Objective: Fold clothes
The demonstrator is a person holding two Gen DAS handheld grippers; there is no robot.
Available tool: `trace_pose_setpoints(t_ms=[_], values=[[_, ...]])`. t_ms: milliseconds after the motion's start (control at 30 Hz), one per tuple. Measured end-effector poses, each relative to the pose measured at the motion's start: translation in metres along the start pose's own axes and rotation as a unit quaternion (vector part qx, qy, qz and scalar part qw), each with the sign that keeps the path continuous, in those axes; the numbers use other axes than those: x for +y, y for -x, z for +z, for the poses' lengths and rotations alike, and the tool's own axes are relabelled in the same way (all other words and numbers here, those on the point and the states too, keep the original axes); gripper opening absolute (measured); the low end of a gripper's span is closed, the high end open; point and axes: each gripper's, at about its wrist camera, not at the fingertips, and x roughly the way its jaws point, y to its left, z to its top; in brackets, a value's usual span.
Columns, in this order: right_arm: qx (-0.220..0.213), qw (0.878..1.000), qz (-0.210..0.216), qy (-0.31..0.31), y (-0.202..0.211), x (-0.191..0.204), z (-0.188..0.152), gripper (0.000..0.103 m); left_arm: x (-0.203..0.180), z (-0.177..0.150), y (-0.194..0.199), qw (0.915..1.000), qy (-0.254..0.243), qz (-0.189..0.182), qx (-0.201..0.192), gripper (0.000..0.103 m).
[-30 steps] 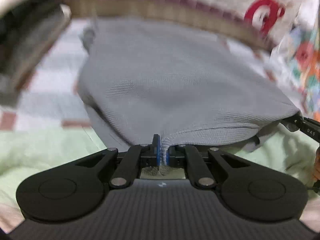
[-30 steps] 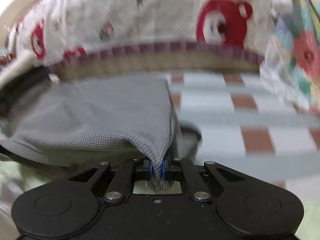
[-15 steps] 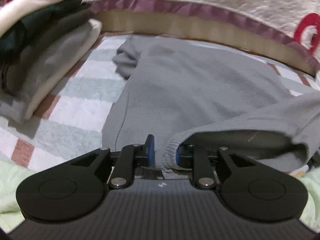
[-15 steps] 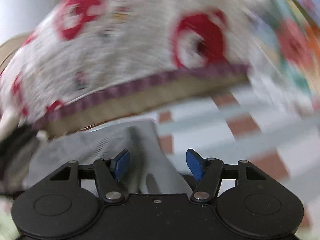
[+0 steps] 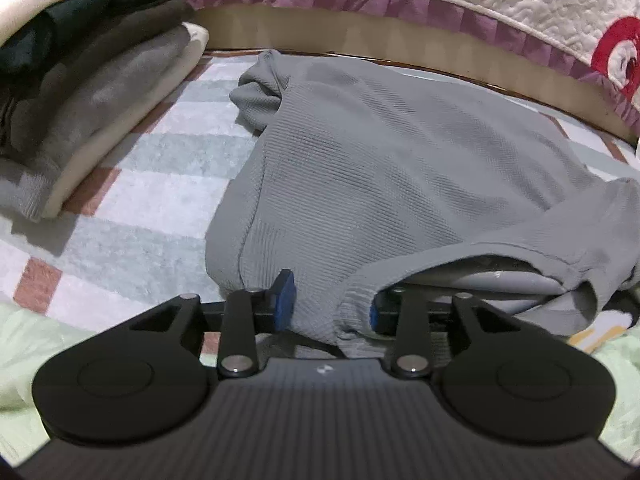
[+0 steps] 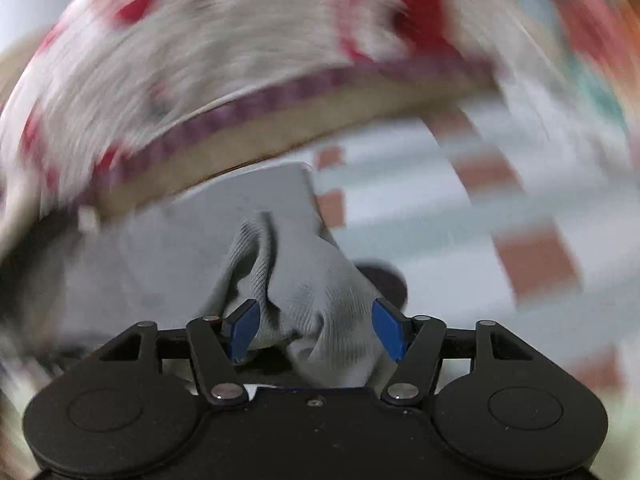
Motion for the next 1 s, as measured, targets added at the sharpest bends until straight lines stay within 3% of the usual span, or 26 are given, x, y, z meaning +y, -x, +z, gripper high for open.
trace_pose_setpoints(t_ms=[33, 67, 100, 133, 167, 233, 333, 367, 433, 467, 533, 600, 633, 700, 767, 833, 900, 1000], values=[[-0.009, 0.998, -0.017, 0.055, -0.009, 0.007, -0.008, 0.067, 0.0, 0.0, -0.002, 1.0, -0.002, -0.003, -0.001, 0.035], [-0.004, 0.999, -0.017, 0.051, -0.014, 0.005, -0.007, 0.059, -0.001, 0.001, -0.003, 1.0, -0.002, -0.007, -0.001, 0.032], [0.0, 0.999, -0.018, 0.046, -0.019, 0.003, -0.006, 0.03, -0.002, 0.001, -0.005, 1.0, -0.004, -0.007, -0.002, 0.032], [0.005, 0.999, -0.018, 0.042, -0.024, 0.001, -0.005, 0.013, -0.004, 0.003, -0.007, 1.0, -0.008, -0.005, -0.003, 0.031], [0.01, 0.999, -0.018, 0.037, -0.028, -0.002, -0.004, 0.008, -0.005, 0.006, -0.006, 0.9999, -0.013, -0.003, -0.005, 0.027], [-0.006, 0.999, -0.025, 0.03, -0.026, -0.004, 0.01, 0.008, -0.007, 0.016, 0.004, 0.9997, -0.018, -0.008, -0.017, 0.009], [-0.096, 0.994, -0.038, 0.032, 0.017, -0.003, 0.046, 0.006, -0.004, 0.032, 0.047, 0.999, -0.015, -0.012, -0.041, 0.007], [-0.142, 0.987, -0.051, 0.055, 0.042, -0.002, 0.052, 0.006, 0.0, 0.036, 0.072, 0.9987, -0.005, -0.011, -0.049, 0.006], [-0.239, 0.957, -0.094, 0.135, 0.098, 0.02, 0.037, 0.006, 0.017, 0.026, 0.13, 0.995, 0.047, -0.042, -0.078, 0.006], [-0.26, 0.95, -0.108, 0.138, 0.117, 0.02, 0.026, 0.006, 0.021, 0.016, 0.149, 0.9922, 0.065, -0.062, -0.085, 0.006], [-0.243, 0.955, -0.132, 0.11, 0.118, 0.002, 0.01, 0.009, 0.023, -0.003, 0.167, 0.9889, 0.083, -0.1, -0.072, 0.006], [-0.148, 0.97, -0.18, 0.068, 0.084, -0.031, 0.0, 0.027, 0.017, -0.019, 0.152, 0.9876, 0.081, -0.131, -0.027, 0.007], [-0.083, 0.975, -0.206, 0.033, 0.068, -0.048, -0.002, 0.027, 0.012, -0.025, 0.138, 0.9876, 0.082, -0.134, -0.003, 0.007], [-0.014, 0.975, -0.21, -0.07, 0.056, -0.081, -0.015, 0.033, 0.0, -0.036, 0.106, 0.9886, 0.07, -0.128, 0.037, 0.007], [0.003, 0.975, -0.172, -0.141, 0.058, -0.095, -0.029, 0.033, -0.012, -0.046, 0.076, 0.9881, 0.056, -0.122, 0.074, 0.007], [0.002, 0.979, -0.15, -0.141, 0.067, -0.087, -0.034, 0.034, -0.02, -0.05, 0.064, 0.9892, 0.039, -0.115, 0.082, 0.007], [-0.005, 0.982, -0.131, -0.134, 0.076, -0.074, -0.037, 0.044, -0.022, -0.046, 0.066, 0.9904, 0.032, -0.114, 0.07, 0.007], [0.0, 0.984, -0.05, -0.173, 0.091, -0.067, -0.043, 0.048, -0.022, -0.038, 0.07, 0.9916, 0.027, -0.116, 0.051, 0.007]])
